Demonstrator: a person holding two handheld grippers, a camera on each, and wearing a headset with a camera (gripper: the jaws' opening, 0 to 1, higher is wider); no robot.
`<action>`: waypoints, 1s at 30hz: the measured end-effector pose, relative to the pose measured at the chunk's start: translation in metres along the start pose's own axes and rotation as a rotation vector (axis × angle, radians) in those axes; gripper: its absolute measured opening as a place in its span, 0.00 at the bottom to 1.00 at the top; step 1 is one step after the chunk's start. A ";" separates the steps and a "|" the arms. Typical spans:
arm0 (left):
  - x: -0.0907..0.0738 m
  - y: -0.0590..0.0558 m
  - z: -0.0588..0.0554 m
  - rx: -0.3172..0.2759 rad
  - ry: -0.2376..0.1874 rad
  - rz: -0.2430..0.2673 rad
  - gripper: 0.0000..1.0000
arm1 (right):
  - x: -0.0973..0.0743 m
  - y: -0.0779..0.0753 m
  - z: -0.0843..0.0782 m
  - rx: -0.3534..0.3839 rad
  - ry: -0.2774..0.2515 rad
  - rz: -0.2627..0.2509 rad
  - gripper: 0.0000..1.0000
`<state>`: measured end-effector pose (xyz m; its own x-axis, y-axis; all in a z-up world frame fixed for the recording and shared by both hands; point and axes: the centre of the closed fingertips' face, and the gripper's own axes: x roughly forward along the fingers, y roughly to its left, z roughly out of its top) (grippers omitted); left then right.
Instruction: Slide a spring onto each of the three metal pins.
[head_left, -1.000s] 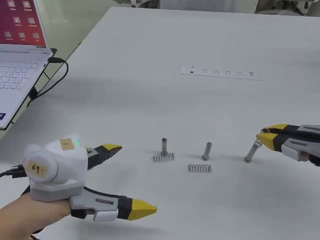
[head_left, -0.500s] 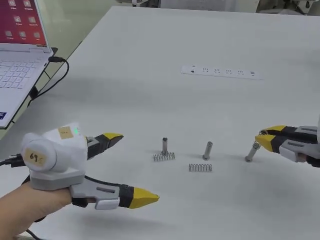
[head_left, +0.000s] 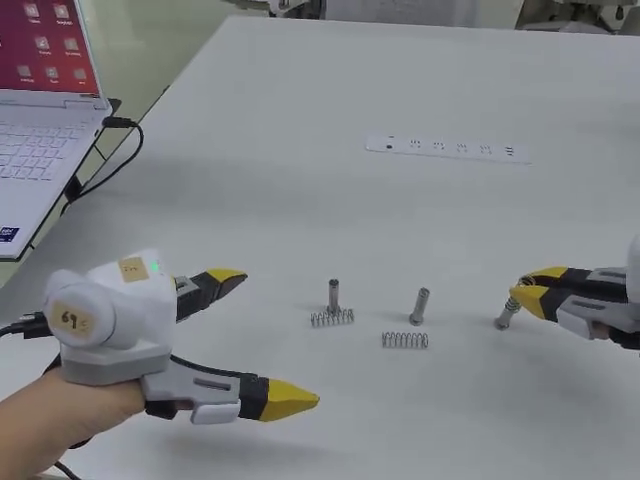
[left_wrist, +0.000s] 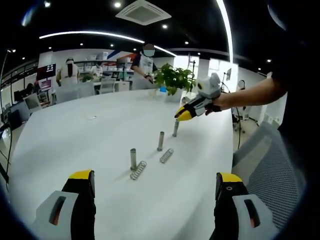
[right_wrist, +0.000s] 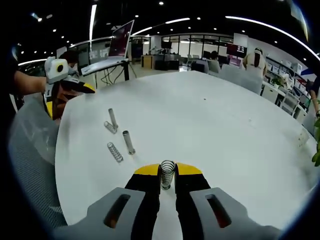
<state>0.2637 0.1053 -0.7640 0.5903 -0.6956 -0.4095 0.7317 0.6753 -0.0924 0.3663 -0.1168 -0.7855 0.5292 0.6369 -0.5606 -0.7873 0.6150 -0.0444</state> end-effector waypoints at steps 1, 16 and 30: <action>0.000 0.000 0.000 0.000 0.000 0.000 0.98 | 0.001 0.000 -0.002 -0.003 0.004 0.001 0.08; -0.003 0.002 0.003 0.005 -0.004 0.016 0.97 | 0.014 0.002 -0.026 0.026 0.042 0.003 0.08; -0.004 0.003 0.001 -0.002 -0.002 0.018 0.96 | 0.016 0.003 -0.027 -0.010 0.063 0.017 0.15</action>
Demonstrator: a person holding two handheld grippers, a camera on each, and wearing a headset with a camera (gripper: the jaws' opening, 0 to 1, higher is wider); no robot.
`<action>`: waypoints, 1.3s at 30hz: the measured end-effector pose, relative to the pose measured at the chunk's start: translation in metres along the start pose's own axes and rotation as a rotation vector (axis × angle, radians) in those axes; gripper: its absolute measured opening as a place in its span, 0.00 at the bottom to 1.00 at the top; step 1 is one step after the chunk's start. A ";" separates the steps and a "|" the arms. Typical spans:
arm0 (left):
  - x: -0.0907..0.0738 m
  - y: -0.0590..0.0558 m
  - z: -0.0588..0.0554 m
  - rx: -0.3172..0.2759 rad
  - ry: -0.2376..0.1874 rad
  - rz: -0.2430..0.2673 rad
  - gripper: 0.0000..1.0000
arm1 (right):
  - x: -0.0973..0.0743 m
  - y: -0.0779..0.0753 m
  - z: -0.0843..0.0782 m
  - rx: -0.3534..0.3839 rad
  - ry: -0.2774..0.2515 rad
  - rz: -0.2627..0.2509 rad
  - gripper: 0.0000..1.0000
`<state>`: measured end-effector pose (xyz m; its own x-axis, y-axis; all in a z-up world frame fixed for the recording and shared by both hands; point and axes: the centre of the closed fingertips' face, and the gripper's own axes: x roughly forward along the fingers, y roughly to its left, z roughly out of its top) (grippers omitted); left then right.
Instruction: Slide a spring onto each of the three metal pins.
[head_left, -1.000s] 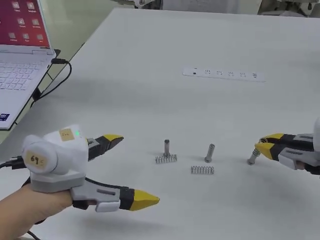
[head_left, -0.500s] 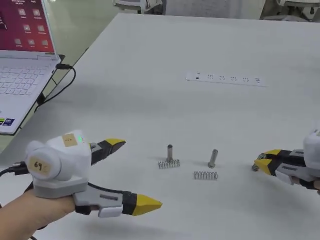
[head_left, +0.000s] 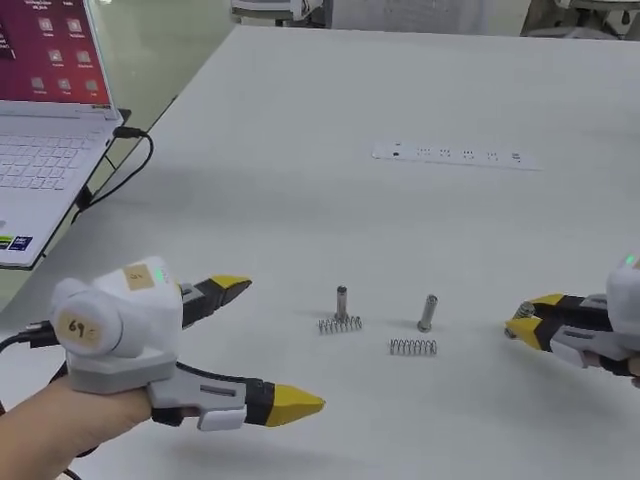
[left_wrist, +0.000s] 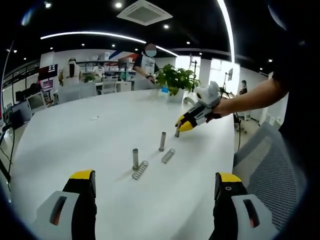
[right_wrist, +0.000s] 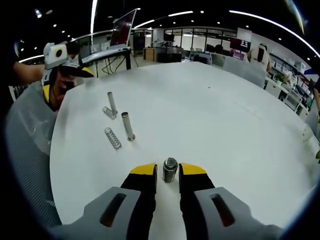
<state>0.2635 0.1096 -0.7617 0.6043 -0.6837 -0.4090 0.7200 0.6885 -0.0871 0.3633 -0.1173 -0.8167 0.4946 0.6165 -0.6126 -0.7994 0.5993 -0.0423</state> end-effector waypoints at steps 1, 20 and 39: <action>0.000 0.000 0.000 0.000 0.000 0.001 0.96 | 0.000 0.001 0.000 -0.003 -0.001 0.000 0.16; 0.001 -0.003 0.001 -0.002 0.001 -0.005 0.96 | -0.021 0.002 0.014 0.008 -0.060 -0.012 0.21; 0.005 -0.004 0.004 -0.001 -0.001 -0.014 0.96 | -0.044 0.027 0.028 0.023 -0.161 0.031 0.25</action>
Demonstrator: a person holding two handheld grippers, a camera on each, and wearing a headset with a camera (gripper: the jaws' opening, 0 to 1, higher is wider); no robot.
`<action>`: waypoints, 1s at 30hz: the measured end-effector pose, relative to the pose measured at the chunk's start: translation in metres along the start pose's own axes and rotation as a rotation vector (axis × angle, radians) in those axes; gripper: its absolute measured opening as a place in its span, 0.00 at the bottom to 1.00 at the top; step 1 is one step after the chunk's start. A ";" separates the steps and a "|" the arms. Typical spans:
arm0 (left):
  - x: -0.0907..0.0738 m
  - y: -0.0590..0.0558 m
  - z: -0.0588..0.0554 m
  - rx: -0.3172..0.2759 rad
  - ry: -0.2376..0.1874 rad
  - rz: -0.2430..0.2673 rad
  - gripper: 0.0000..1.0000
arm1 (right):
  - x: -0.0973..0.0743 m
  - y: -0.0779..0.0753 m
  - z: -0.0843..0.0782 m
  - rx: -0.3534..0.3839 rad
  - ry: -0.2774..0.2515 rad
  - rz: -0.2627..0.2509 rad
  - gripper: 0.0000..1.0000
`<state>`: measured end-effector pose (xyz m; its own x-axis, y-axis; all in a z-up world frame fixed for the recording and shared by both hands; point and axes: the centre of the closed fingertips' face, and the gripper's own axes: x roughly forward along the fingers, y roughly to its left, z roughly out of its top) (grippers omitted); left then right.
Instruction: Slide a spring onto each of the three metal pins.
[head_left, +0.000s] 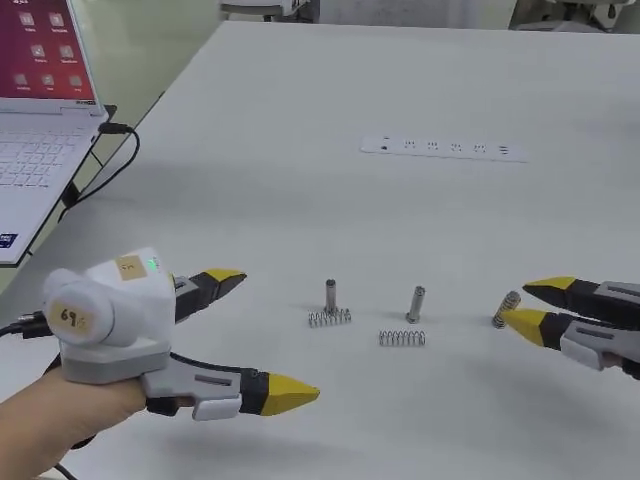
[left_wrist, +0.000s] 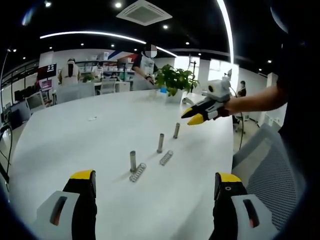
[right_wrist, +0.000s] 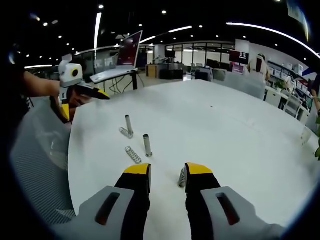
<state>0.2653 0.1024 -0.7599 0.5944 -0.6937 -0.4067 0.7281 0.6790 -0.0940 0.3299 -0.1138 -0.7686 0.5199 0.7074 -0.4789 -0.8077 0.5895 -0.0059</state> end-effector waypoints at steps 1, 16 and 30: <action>0.000 0.000 0.000 0.001 0.000 0.000 0.96 | -0.001 0.001 -0.001 0.003 -0.002 0.001 0.25; -0.001 0.000 -0.002 -0.003 0.006 -0.002 0.96 | -0.009 0.028 -0.023 -0.022 0.050 0.073 0.25; -0.002 -0.002 -0.004 -0.005 0.014 -0.012 0.96 | -0.009 0.040 -0.041 -0.066 0.110 0.114 0.25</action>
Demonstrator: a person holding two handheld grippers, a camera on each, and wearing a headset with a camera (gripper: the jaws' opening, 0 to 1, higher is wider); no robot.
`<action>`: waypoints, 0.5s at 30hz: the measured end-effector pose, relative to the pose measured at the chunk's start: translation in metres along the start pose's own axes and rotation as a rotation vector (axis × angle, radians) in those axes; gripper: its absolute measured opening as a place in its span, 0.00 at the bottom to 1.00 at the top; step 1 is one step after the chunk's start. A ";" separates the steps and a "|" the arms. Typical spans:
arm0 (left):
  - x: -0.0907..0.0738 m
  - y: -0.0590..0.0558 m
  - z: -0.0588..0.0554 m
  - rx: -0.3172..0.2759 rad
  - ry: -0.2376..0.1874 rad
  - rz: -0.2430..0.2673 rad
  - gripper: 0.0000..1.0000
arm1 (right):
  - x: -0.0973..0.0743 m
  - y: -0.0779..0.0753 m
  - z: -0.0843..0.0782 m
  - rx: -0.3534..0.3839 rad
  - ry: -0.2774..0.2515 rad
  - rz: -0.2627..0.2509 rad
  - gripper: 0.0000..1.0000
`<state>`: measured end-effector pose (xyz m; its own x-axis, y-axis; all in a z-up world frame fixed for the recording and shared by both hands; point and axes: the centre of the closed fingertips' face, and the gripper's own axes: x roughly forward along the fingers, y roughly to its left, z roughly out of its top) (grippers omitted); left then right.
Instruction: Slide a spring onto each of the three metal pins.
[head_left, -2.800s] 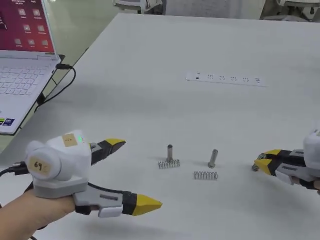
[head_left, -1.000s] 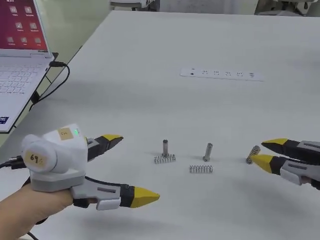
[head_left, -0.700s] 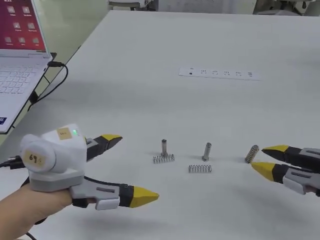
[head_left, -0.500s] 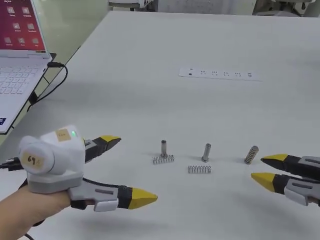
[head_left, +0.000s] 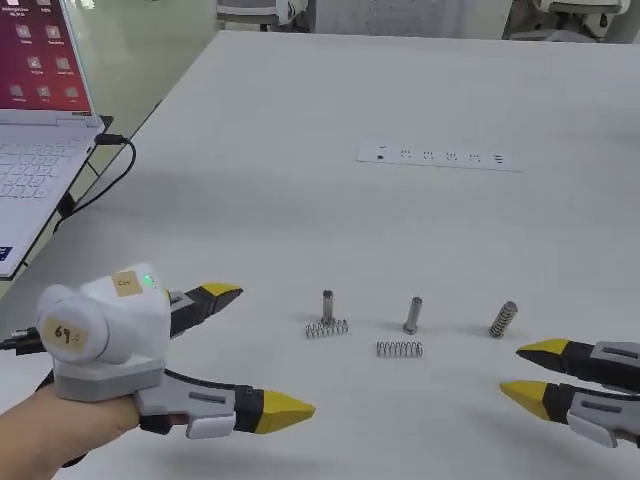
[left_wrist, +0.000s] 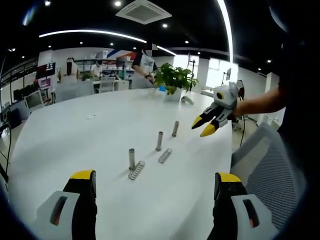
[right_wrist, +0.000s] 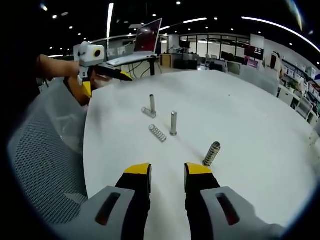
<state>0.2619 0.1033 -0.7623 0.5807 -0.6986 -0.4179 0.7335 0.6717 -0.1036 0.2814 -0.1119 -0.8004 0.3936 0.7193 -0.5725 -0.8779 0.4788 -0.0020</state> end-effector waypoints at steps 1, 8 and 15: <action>0.000 0.000 0.000 0.001 0.000 0.001 0.96 | 0.000 0.001 0.000 -0.002 0.002 0.003 0.25; 0.000 -0.001 -0.001 -0.002 0.001 0.000 0.95 | 0.010 0.008 0.008 -0.043 0.012 0.039 0.24; -0.001 0.000 0.000 0.001 -0.001 0.001 0.96 | 0.028 0.016 0.017 -0.126 0.033 0.093 0.24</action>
<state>0.2612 0.1038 -0.7615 0.5819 -0.6979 -0.4175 0.7331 0.6724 -0.1023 0.2832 -0.0755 -0.8030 0.3017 0.7397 -0.6015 -0.9383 0.3424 -0.0496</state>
